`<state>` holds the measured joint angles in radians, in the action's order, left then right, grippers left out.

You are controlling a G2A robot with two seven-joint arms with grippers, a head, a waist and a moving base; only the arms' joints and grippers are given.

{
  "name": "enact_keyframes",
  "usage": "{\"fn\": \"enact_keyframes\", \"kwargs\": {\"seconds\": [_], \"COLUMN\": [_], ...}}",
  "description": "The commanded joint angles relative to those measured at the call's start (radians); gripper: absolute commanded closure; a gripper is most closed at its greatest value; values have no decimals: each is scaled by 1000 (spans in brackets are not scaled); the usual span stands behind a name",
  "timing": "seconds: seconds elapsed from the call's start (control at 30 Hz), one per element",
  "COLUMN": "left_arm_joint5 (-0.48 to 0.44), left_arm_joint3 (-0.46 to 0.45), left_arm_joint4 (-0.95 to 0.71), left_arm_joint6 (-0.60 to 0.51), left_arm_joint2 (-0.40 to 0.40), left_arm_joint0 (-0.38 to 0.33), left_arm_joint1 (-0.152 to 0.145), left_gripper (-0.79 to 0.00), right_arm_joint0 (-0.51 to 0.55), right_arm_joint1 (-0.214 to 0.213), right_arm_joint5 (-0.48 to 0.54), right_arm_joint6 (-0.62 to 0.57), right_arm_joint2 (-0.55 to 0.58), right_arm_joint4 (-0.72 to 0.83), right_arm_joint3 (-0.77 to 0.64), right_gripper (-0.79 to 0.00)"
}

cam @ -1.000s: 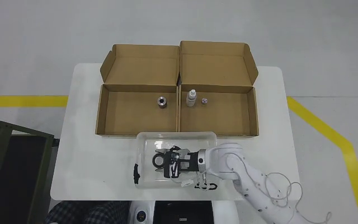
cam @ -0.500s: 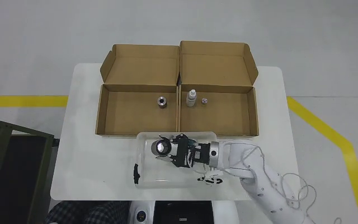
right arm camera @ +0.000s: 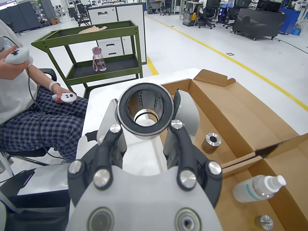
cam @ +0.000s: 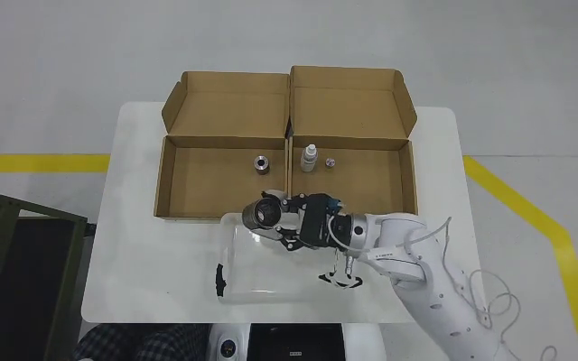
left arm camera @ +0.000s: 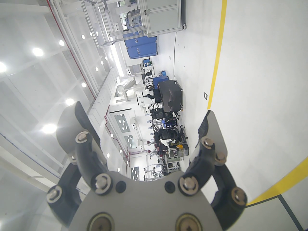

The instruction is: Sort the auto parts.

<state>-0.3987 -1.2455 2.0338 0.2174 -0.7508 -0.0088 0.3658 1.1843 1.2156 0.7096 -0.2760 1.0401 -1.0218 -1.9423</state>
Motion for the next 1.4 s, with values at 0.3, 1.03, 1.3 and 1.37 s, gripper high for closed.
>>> {"fn": "enact_keyframes", "kwargs": {"seconds": [0.3, 1.03, 1.3, 1.37], "left_arm_joint5": [0, 0, 0, 0], "left_arm_joint3": [0, 0, 0, 0], "left_arm_joint4": [0, 0, 0, 0], "left_arm_joint6": [0, 0, 0, 0], "left_arm_joint2": [0, 0, 0, 0], "left_arm_joint0": [0, 0, 0, 0], "left_arm_joint1": [0, 0, 0, 0], "left_gripper": [-785, -785, -785, -785], "right_arm_joint0": [-9, -9, -18, -30], "right_arm_joint1": [0, 0, 3, 5], "right_arm_joint5": [-16, -16, -54, -59], "right_arm_joint6": [6, 6, 10, 11], "right_arm_joint2": [4, 4, -10, -16], "right_arm_joint4": [29, 29, 21, 19], "right_arm_joint3": [1, 1, 18, 32], "right_gripper": [0, 0, 0, 0]}}
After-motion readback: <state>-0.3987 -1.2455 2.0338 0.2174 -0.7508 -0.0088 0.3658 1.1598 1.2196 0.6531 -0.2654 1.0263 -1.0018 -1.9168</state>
